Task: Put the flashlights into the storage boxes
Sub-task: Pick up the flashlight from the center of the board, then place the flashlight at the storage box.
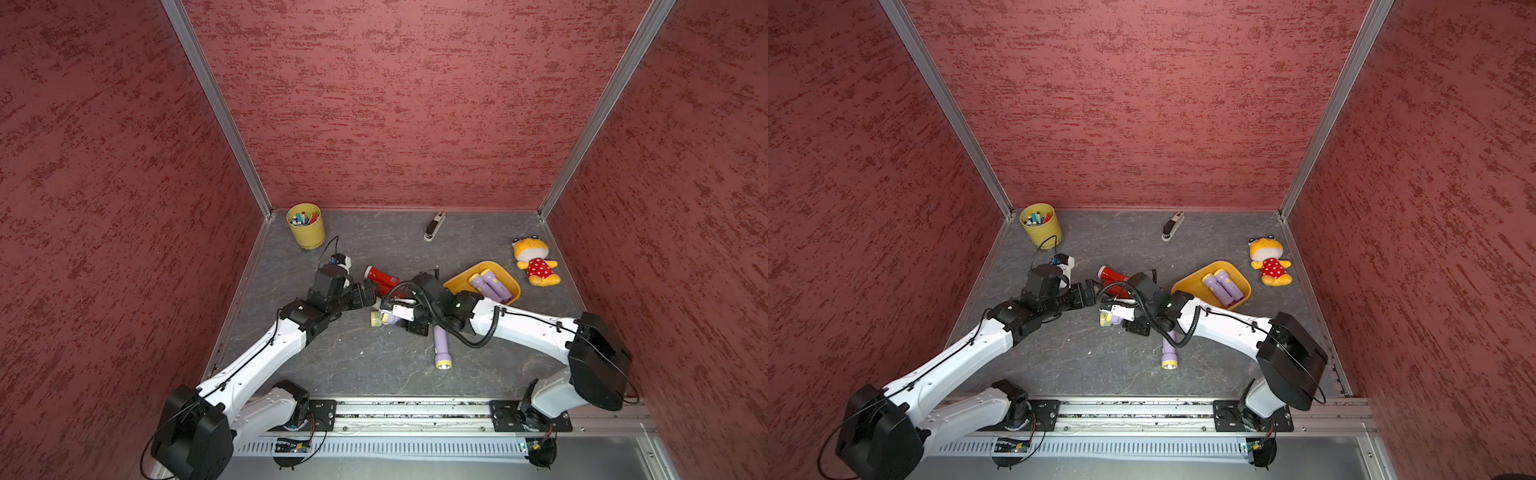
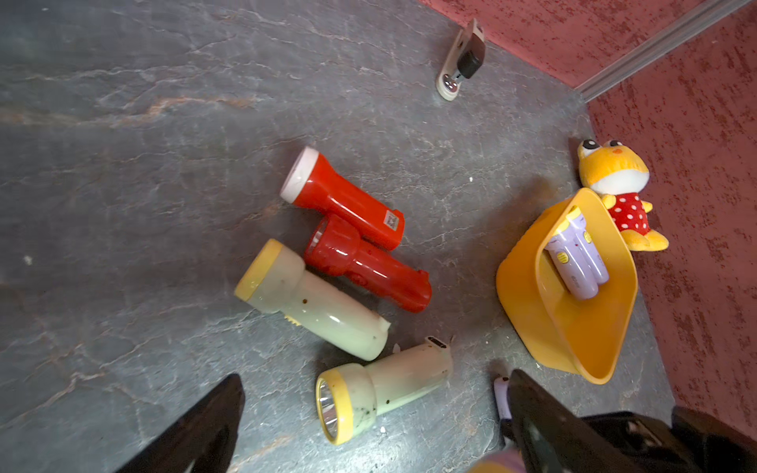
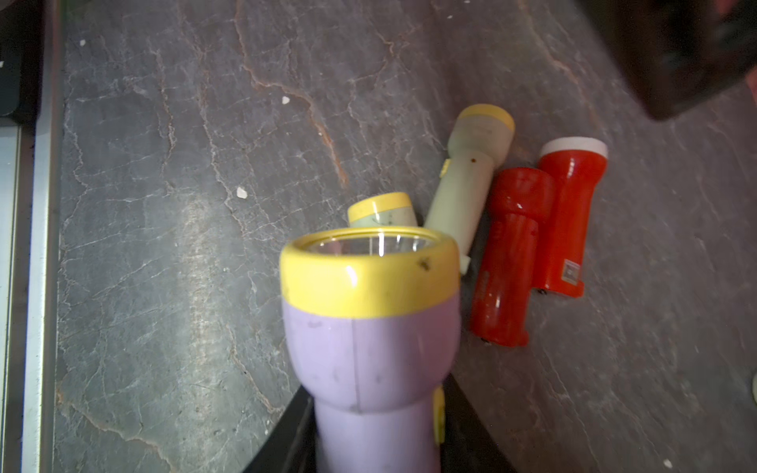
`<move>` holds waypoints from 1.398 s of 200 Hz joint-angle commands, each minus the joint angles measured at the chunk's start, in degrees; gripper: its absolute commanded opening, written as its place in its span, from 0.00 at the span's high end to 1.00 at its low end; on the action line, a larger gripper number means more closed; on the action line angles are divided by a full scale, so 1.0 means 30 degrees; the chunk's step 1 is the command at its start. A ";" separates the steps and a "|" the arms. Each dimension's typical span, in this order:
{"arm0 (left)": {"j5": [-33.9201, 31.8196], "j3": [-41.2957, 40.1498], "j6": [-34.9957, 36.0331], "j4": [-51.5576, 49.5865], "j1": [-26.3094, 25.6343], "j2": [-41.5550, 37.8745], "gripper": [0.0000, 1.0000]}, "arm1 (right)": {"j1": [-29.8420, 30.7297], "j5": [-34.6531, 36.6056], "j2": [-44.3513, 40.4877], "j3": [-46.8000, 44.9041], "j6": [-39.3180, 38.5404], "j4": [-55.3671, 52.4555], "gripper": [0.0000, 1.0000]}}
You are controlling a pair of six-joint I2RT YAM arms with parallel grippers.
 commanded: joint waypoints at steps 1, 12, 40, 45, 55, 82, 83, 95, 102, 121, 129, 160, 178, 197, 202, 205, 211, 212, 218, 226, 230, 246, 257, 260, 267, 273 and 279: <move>-0.0005 0.1081 0.1139 0.1292 -0.0674 0.1167 0.00 | -0.1123 -0.0507 -0.0982 -0.0280 0.0798 -0.0657 0.78; 0.0025 0.1719 0.1575 0.1437 -0.1082 0.1964 0.00 | -0.1793 -0.0734 -0.1176 -0.0512 0.1019 -0.0833 0.78; 0.0233 0.3036 0.2483 0.1869 -0.2008 0.3817 0.01 | -0.3643 -0.1309 -0.2912 -0.1210 0.1698 -0.0861 0.79; 0.0283 0.3224 0.2532 0.2031 -0.2126 0.4089 0.01 | -0.4047 -0.1346 -0.3115 -0.1354 0.1828 -0.0852 0.79; 0.0334 0.3462 0.2576 0.2357 -0.2311 0.4542 0.01 | -0.4763 -0.1354 -0.3525 -0.1665 0.2107 -0.0825 0.79; 0.0792 0.4005 0.2413 0.3402 -0.2746 0.5654 0.00 | -0.7001 -0.1227 -0.4273 -0.2307 0.3029 -0.1106 0.79; 0.0797 0.4033 0.2407 0.3420 -0.2765 0.5704 0.01 | -0.7087 -0.1229 -0.4292 -0.2331 0.3054 -0.1126 0.79; 0.0822 0.4387 0.2507 0.3600 -0.3042 0.6233 0.01 | -0.8100 -0.1364 -0.4561 -0.2558 0.3288 -0.1255 0.79; 0.0806 0.4614 0.2572 0.3642 -0.3224 0.6547 0.00 | -0.8678 -0.1525 -0.4693 -0.2686 0.3404 -0.1278 0.79; 0.0924 0.5159 0.2688 0.3752 -0.3643 0.7331 0.01 | -1.0025 -0.2020 -0.4843 -0.2856 0.3791 -0.1363 0.79; 0.0990 0.5355 0.2693 0.3829 -0.3817 0.7607 0.01 | -1.0482 -0.2086 -0.4830 -0.2845 0.3865 -0.1556 0.79; 0.1401 0.5807 0.2576 0.4312 -0.4234 0.8422 0.01 | -1.2526 -0.1693 -0.4764 -0.2814 0.3082 -0.2712 0.79; 0.1666 0.6072 0.2574 0.4345 -0.4365 0.8864 0.01 | -1.3177 -0.0288 -0.4343 -0.2624 0.2407 -0.3452 0.79; 0.1837 0.6222 0.2546 0.4459 -0.4451 0.9143 0.01 | -1.3468 0.0762 -0.3485 -0.2287 0.2341 -0.3781 0.78; 0.1858 0.6243 0.2529 0.4491 -0.4455 0.9195 0.01 | -1.3472 0.0840 -0.3282 -0.2221 0.2320 -0.3749 0.78; 0.1883 0.6249 0.2519 0.4518 -0.4455 0.9209 0.01 | -1.3494 0.0849 -0.3171 -0.2188 0.2302 -0.3701 0.78; 0.1908 0.6244 0.2517 0.4573 -0.4440 0.9255 0.01 | -1.3484 0.0876 -0.2956 -0.2137 0.2316 -0.3519 0.78; 0.1912 0.6251 0.2517 0.4577 -0.4448 0.9263 0.01 | -1.3478 0.0878 -0.2915 -0.2128 0.2317 -0.3490 0.78; 0.1930 0.6258 0.2488 0.4609 -0.4455 0.9296 0.01 | -1.3491 0.0880 -0.2732 -0.2084 0.2339 -0.3262 0.78; 0.1975 0.6254 0.2484 0.4637 -0.4455 0.9299 0.00 | -1.3496 0.0728 -0.2479 -0.2024 0.2351 -0.3006 0.78; 0.1992 0.6258 0.2487 0.4639 -0.4455 0.9299 0.00 | -1.3501 0.0647 -0.2376 -0.2002 0.2321 -0.2925 0.78; 0.1961 0.6219 0.2472 0.4610 -0.4455 0.9271 0.01 | -1.3483 0.0288 -0.2065 -0.2017 0.2234 -0.2549 0.78; 0.1938 0.6214 0.2488 0.4610 -0.4455 0.9241 0.00 | -1.3493 0.0264 -0.1830 -0.2015 0.2203 -0.2231 0.78; 0.1933 0.6227 0.2488 0.4610 -0.4455 0.9241 0.00 | -1.3497 0.0264 -0.1774 -0.2030 0.2200 -0.2138 0.78; 0.1961 0.6228 0.2502 0.4588 -0.4455 0.9241 0.01 | -1.3499 0.0264 -0.1589 -0.2009 0.2256 -0.1944 0.78; 0.1945 0.6258 0.2516 0.4558 -0.4455 0.9268 0.01 | -1.3480 0.0264 -0.1436 -0.1981 0.2258 -0.1770 0.78; 0.1968 0.6288 0.2517 0.4525 -0.4455 0.9270 0.01 | -1.3473 0.0236 -0.1382 -0.1951 0.2287 -0.1613 0.78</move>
